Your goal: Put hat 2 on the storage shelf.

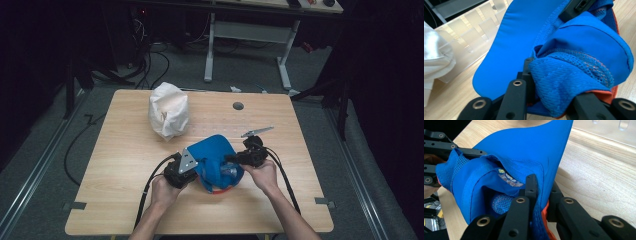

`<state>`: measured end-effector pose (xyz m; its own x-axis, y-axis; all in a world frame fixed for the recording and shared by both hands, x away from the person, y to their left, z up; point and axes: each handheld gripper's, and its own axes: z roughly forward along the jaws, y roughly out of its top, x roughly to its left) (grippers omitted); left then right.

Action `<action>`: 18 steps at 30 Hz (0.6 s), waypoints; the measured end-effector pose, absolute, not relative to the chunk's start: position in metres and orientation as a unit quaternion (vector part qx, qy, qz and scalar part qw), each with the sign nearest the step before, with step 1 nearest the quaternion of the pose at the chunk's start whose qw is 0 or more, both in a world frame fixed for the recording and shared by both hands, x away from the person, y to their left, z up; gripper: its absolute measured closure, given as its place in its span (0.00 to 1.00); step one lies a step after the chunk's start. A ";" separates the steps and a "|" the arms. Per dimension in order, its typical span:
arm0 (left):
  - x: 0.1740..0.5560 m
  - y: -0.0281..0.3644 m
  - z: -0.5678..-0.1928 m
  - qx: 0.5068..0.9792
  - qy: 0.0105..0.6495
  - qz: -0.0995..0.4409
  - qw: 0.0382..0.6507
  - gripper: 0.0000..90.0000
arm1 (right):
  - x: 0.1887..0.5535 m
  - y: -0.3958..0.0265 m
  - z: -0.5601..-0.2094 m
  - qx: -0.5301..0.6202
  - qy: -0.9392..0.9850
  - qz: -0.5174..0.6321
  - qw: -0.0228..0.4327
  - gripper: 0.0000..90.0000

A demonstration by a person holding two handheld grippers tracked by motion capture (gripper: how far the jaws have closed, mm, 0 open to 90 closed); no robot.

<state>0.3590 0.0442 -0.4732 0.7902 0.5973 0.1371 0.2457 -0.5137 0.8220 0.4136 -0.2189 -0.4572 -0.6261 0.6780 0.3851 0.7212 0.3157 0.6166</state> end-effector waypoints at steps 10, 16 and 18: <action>0.360 0.045 -0.468 0.847 0.242 0.202 0.427 0.94 | 0.414 -0.225 -0.453 -0.444 -0.792 -0.419 0.026 0.73; 0.361 0.049 -0.460 0.844 0.243 0.188 0.439 0.95 | 0.416 -0.233 -0.449 -0.457 -0.767 -0.450 0.021 0.53; 0.362 0.049 -0.457 0.842 0.241 0.181 0.447 0.95 | 0.416 -0.236 -0.446 -0.458 -0.759 -0.463 0.010 0.48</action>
